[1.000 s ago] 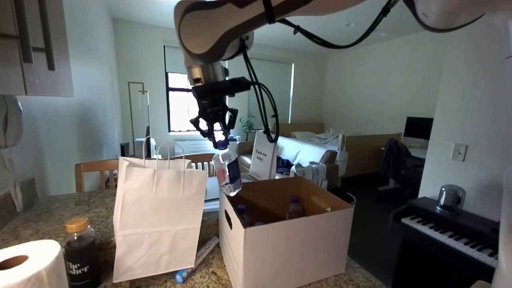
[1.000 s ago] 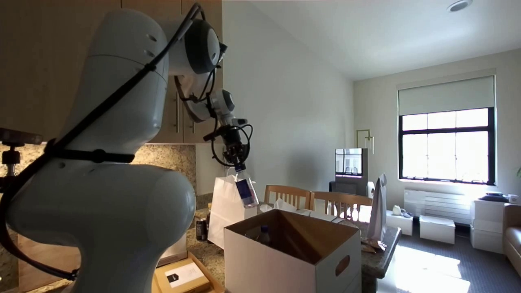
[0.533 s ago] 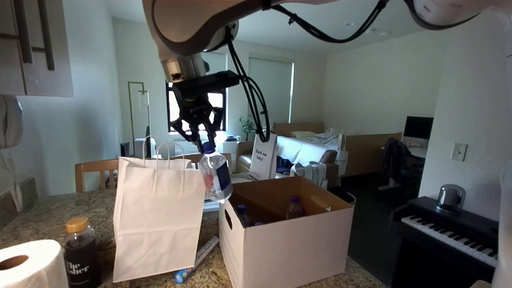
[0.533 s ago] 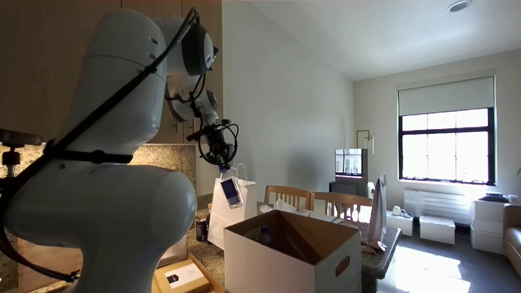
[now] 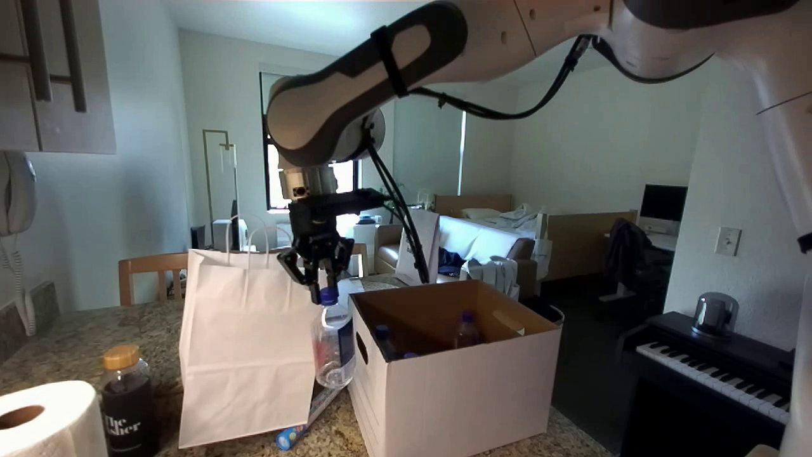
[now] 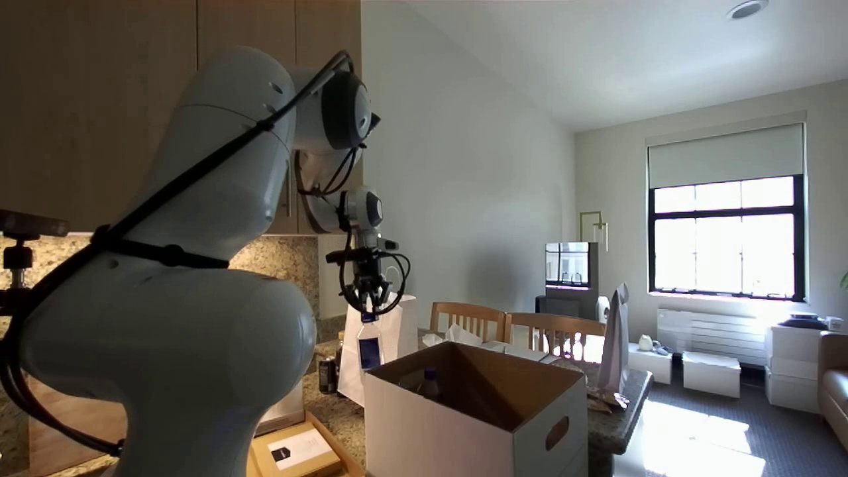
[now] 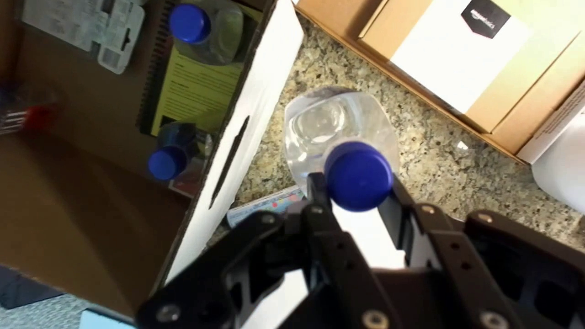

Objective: Remove the water bottles from the box

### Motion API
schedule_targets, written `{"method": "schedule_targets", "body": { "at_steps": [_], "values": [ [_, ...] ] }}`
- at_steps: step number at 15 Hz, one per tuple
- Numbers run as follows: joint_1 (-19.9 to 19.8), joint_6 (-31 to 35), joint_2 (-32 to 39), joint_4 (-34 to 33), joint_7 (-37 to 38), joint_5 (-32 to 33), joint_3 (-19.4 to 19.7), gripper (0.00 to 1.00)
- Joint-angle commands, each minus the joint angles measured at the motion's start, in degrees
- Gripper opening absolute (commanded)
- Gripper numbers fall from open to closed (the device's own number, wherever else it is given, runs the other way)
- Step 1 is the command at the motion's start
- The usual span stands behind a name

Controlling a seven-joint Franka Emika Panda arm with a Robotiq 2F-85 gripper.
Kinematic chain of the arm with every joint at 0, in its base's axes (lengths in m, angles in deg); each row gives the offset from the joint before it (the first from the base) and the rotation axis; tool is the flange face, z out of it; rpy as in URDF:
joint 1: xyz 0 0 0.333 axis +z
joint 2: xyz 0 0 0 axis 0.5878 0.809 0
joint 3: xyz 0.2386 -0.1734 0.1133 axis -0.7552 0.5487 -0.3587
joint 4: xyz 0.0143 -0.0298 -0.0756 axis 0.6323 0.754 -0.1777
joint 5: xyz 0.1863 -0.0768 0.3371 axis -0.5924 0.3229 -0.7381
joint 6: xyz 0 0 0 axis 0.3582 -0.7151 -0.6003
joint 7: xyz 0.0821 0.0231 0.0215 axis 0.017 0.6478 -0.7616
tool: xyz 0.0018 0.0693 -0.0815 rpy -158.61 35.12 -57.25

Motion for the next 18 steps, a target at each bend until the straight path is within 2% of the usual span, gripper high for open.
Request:
{"method": "schedule_targets", "body": {
  "at_steps": [1, 9, 14, 18],
  "values": [
    [-0.28, 4.25, 3.81, -0.32, -3.75, -4.99, -0.48, 0.13],
    [3.72, 5.22, 13.45, -2.57, -1.36, -4.22, 0.75, 0.13],
    [4.44, 18.34, 17.68, -2.54, 1.51, -10.60, -0.25, 0.13],
    [5.54, 22.05, 18.52, -1.73, 1.71, -12.39, 0.16, 0.13]
  ]
}}
